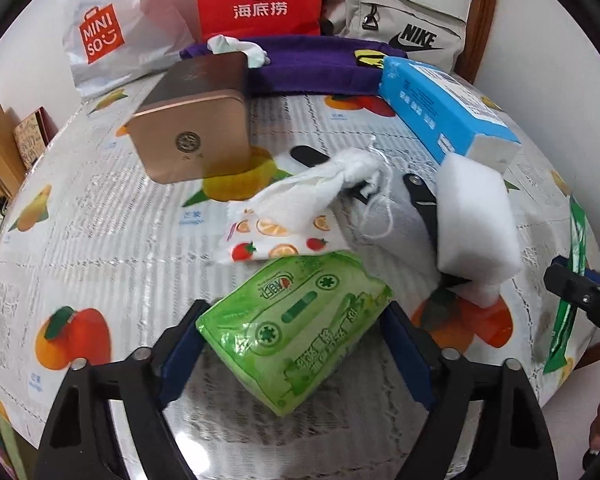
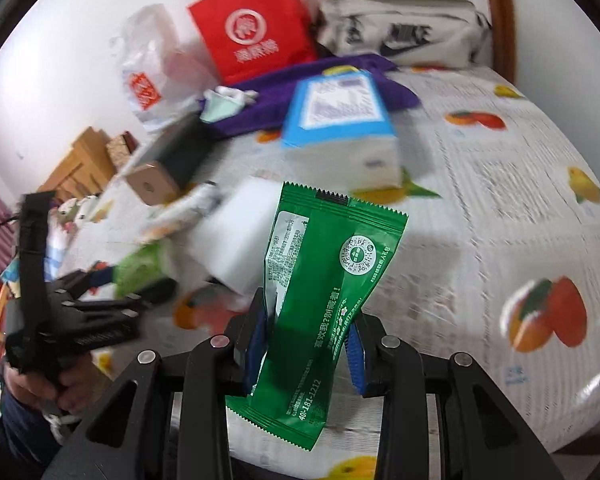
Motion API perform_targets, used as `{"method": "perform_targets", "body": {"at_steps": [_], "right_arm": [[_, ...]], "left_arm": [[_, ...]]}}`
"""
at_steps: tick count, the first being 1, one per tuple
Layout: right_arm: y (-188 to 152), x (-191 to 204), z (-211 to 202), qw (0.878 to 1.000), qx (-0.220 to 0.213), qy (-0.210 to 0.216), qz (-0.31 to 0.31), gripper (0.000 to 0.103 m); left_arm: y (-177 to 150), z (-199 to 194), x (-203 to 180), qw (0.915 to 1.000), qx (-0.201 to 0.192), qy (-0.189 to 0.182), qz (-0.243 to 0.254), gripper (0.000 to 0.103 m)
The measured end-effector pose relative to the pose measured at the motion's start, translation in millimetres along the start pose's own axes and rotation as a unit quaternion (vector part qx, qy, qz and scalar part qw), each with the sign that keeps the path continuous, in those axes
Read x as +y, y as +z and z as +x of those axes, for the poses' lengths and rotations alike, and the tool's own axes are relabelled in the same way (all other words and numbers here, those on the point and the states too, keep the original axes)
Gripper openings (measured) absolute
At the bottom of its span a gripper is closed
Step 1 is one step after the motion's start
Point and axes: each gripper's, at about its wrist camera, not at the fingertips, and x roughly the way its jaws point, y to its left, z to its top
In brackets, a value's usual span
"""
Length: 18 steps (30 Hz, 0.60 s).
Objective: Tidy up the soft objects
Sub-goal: 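Grasp the green wet-wipe pack with the left tool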
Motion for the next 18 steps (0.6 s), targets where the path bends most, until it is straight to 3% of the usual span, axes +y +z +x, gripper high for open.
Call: {"method": "perform_targets", "body": {"at_steps": [9,18], "right_arm": [[-1.1,-11.6,14.9,1.0,0.011,-0.01,0.013,0.035],[16.0,-4.8,2.8,1.0,0.003,-0.009,0.004,0.035]], "left_arm": [[9.3,-8.6,41.1,0.9993,-0.007,-0.001,-0.037,0.08],[25.7,-33.9,55.7,0.9977,-0.032,-0.006,-0.06,0.08]]}}
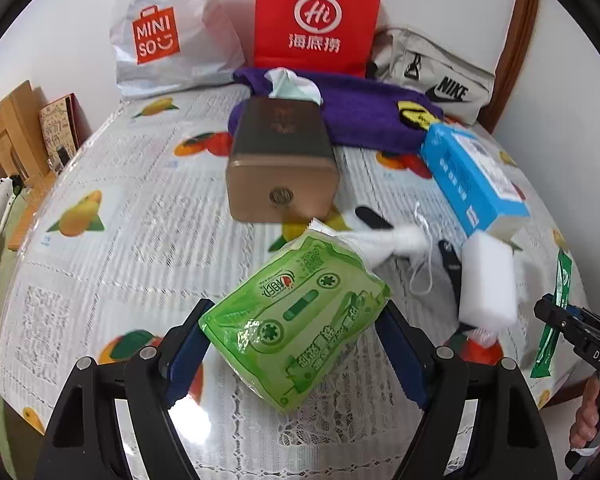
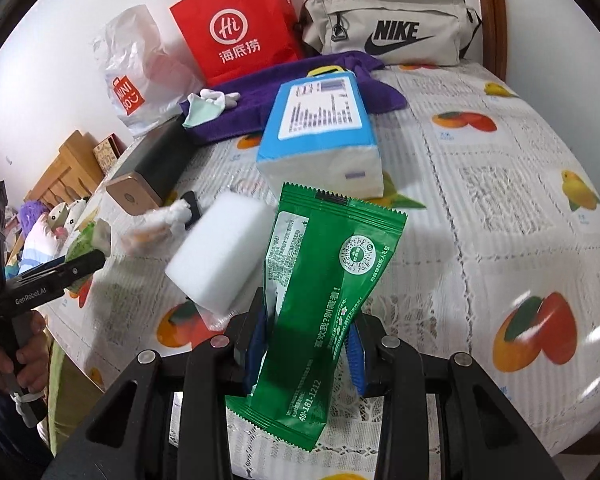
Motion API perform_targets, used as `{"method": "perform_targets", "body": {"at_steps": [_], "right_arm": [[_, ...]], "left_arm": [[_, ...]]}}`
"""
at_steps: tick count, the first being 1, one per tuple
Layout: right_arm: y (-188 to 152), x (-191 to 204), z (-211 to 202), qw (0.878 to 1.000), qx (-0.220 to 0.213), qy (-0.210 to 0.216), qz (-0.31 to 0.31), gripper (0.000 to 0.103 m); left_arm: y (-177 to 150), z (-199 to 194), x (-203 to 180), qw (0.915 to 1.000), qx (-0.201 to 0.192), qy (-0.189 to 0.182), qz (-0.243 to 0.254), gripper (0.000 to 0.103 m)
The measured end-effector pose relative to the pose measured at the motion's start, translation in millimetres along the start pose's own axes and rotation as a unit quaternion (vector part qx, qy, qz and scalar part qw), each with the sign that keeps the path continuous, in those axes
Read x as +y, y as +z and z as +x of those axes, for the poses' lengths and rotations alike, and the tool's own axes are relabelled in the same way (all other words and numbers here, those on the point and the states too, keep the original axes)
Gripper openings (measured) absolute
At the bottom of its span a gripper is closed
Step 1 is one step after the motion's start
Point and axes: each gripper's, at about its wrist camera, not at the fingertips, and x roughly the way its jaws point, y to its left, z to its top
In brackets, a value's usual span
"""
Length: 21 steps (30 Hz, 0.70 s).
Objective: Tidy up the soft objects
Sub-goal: 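Grasp the green wet-wipe pack with the left tool, then carry the wet-wipe pack in the left tool and the sachet in the right tool over the towel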
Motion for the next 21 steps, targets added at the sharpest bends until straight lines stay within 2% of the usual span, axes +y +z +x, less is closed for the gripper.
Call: {"method": "perform_targets", "body": {"at_steps": [14,21], "right_arm": [[35.6,12.8,-12.8,1.0,-0.008,0.002,-0.026,0.035],[69.2,23.7,-20.3,0.998,-0.034,0.0,-0.047,0.035]], "left_arm": [[29.1,-17.5,4.1,0.9997,-0.015,-0.001,-0.017,0.08],[60.0,-20.1,1.5,0.9997,-0.022,-0.003,-0.013,0.08]]}}
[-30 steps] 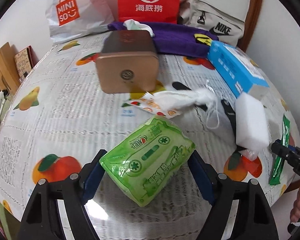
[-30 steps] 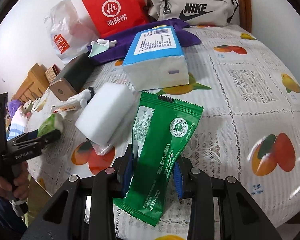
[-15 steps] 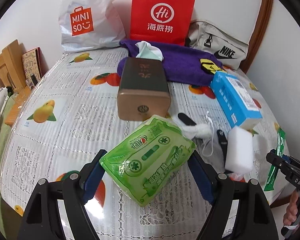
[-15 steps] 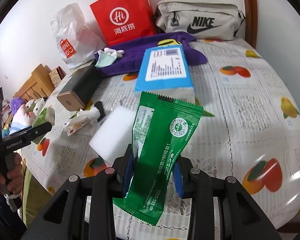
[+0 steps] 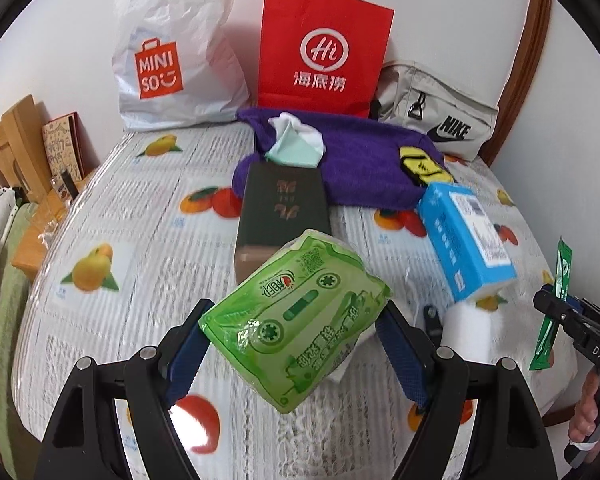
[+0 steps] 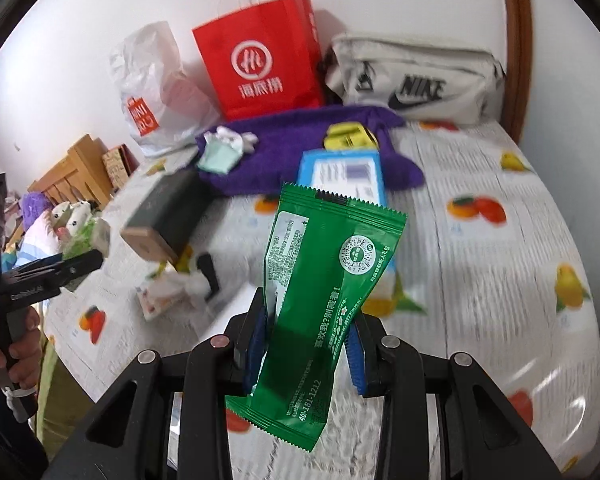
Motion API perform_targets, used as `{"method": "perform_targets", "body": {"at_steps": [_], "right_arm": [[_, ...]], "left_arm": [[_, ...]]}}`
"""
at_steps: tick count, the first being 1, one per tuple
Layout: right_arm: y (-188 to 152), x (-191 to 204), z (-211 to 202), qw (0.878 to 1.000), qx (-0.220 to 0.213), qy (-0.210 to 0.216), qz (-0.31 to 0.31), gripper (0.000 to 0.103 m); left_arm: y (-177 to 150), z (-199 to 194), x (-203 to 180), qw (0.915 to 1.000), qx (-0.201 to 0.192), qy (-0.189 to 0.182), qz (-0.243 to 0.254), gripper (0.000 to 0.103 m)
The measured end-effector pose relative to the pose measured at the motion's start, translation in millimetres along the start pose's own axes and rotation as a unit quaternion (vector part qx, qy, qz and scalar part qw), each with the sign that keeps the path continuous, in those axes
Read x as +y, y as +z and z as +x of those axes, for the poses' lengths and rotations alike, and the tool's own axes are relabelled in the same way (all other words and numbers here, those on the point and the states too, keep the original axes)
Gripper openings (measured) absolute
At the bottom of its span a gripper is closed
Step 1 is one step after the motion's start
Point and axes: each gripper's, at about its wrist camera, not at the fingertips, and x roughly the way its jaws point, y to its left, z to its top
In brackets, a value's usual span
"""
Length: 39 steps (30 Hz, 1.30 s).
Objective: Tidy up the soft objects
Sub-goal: 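Carry the wet-wipe pack in the left tool and the sachet in the right tool over the towel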
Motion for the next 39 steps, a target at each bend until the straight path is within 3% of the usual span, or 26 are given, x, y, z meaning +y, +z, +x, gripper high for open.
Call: {"method": "perform_targets", "body": {"at_steps": [8,19,39], "right_arm": [[46.2,10.1,-2.3,0.999,-0.028,0.013,-0.028,0.035],[84.5,2.7,17.2,0.999,-0.037,0.011,-0.034,0.035],[156.9,-8.8,91.0,0.999,-0.027,0.029,-0.035,0.035]], "left_arm": [[37.4,0.9,-6.5,0.9999,-0.015,0.001,0.002,0.08],[73.0,19.3,-13.2,0.9998,-0.015,0.005,0.008,0.08],[130.3,87.1,3.0,0.9998,0.002,0.0,-0.019,0.08]]}}
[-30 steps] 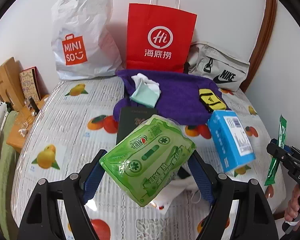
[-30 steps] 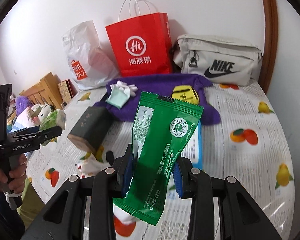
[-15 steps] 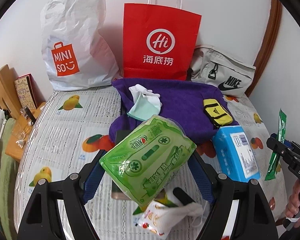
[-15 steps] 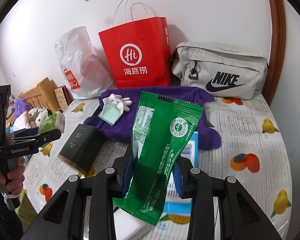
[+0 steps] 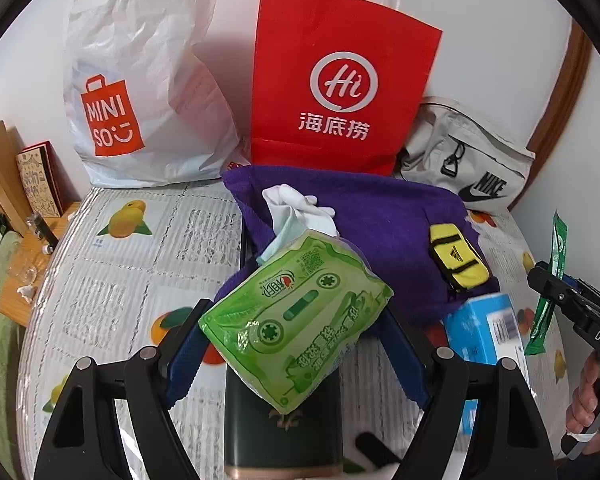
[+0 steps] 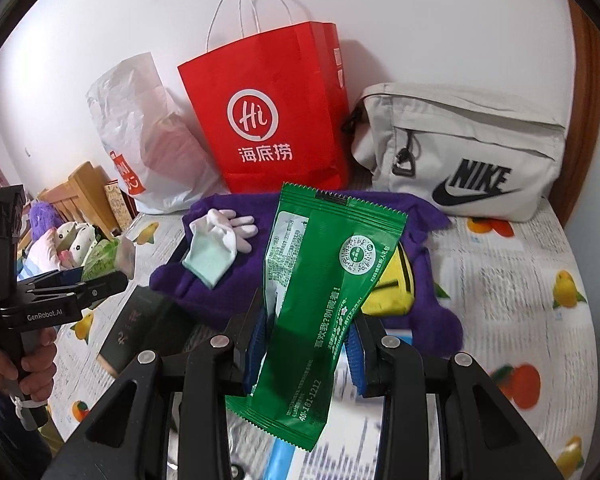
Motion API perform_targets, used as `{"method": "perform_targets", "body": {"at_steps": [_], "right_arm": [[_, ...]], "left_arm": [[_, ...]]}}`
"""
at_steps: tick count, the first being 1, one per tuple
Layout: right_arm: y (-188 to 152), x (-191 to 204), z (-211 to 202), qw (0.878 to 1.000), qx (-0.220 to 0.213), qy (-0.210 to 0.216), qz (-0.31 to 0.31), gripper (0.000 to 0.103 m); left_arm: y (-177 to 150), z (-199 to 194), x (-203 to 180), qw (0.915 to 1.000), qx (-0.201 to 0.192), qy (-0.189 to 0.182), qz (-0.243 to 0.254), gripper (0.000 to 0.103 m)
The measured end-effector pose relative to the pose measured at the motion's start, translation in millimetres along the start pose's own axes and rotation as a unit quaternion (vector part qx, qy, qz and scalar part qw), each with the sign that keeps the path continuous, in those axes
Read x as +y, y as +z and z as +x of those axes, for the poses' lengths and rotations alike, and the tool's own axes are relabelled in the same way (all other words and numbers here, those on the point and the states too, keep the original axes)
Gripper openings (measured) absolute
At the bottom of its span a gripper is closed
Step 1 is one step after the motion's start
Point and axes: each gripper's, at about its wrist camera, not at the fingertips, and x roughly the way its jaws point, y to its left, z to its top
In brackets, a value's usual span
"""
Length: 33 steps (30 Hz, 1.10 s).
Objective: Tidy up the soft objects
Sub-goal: 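Carry the wet-wipe pack in the left tool and the sachet in the right tool over the towel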
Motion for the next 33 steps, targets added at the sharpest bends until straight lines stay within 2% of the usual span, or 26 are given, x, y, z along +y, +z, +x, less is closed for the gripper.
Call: {"method": "perform_targets", "body": {"at_steps": [5,11,19,24,33], "right_arm": [[14.5,-4.3,19.0,1.0,0.006,0.0,-0.002,0.035],[28.4,-15.9,39.6,1.0,0.014,-0.005,0.002,0.035],[42.8,-24.3,71.3,0.999,0.034,0.001,0.007,0.035],[46.2,-25.8,94.8,0.998,0.059,0.003,0.001,0.035],[49.0,-34.3,138.9,0.994,0.105,-0.012,0.013,0.035]], "left_arm": [[8.4,21.1,1.6,0.9999,0.008,-0.005,-0.011,0.08],[21.7,44.6,-2.4,0.9998,0.017,-0.006,-0.003,0.08],[38.3,82.8,-4.0,0.9989,0.045,0.012,-0.004,0.08],[42.6,100.9,4.6,0.9973,0.072,0.011,-0.012,0.08],[46.3,118.5,3.0,0.9962,0.084,0.022,-0.005,0.08]]}}
